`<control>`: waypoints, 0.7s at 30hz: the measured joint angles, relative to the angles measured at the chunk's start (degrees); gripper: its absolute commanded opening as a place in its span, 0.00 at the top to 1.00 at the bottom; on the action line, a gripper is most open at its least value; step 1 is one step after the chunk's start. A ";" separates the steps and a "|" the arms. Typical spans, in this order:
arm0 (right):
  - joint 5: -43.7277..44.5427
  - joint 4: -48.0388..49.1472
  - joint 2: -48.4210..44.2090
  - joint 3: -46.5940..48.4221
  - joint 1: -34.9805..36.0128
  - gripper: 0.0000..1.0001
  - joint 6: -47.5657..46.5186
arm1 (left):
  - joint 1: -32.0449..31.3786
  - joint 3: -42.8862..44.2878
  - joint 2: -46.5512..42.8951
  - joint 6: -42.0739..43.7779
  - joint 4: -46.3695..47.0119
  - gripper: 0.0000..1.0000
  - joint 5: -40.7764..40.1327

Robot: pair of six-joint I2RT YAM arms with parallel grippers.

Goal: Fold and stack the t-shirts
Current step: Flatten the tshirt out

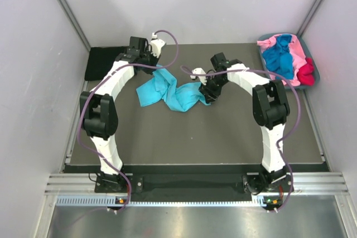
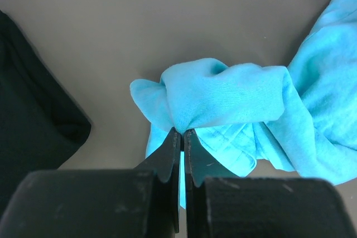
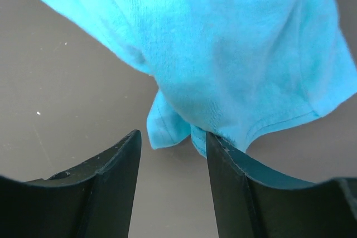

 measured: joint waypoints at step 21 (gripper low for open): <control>1.27 -1.16 0.09 -2.16 0.00 0.51 -0.02 | 0.00 0.02 0.00 0.04 0.00 1.00 -1.03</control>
